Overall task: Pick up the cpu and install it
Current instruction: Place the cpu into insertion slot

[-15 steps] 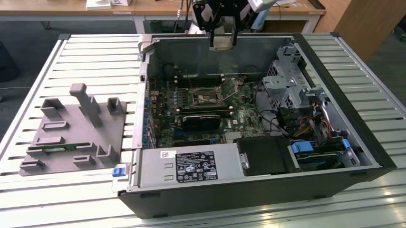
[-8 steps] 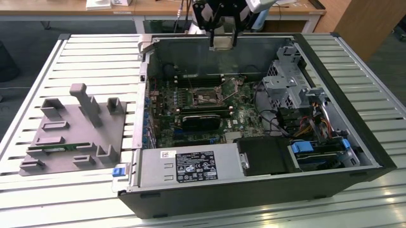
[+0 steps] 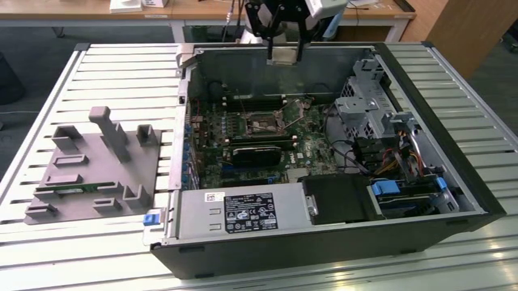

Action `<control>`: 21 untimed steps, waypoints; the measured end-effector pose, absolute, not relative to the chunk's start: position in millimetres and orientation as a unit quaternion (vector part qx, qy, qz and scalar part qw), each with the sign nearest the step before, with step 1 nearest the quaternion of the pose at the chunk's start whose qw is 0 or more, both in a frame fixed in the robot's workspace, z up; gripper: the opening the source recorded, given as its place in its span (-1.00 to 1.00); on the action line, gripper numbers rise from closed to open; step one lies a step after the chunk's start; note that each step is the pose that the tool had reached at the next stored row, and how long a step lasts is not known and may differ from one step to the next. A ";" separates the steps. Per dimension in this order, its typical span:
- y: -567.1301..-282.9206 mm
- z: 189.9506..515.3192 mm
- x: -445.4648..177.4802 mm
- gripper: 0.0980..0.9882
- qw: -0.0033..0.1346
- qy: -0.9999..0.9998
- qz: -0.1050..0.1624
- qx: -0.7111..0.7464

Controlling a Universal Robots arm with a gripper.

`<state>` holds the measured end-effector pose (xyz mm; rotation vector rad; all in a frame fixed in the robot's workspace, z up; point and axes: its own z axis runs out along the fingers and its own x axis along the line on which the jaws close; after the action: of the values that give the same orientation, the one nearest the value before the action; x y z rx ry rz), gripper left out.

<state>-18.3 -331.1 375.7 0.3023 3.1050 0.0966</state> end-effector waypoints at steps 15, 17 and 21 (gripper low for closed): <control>-331.0 373.3 -51.2 0.00 0.011 0.990 0.030 0.134; -331.1 372.3 -51.2 0.00 0.012 0.988 0.030 0.152; -331.1 370.4 -51.2 0.00 0.013 0.982 0.030 0.188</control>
<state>-51.2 -331.1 370.4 0.5866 3.0582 0.0931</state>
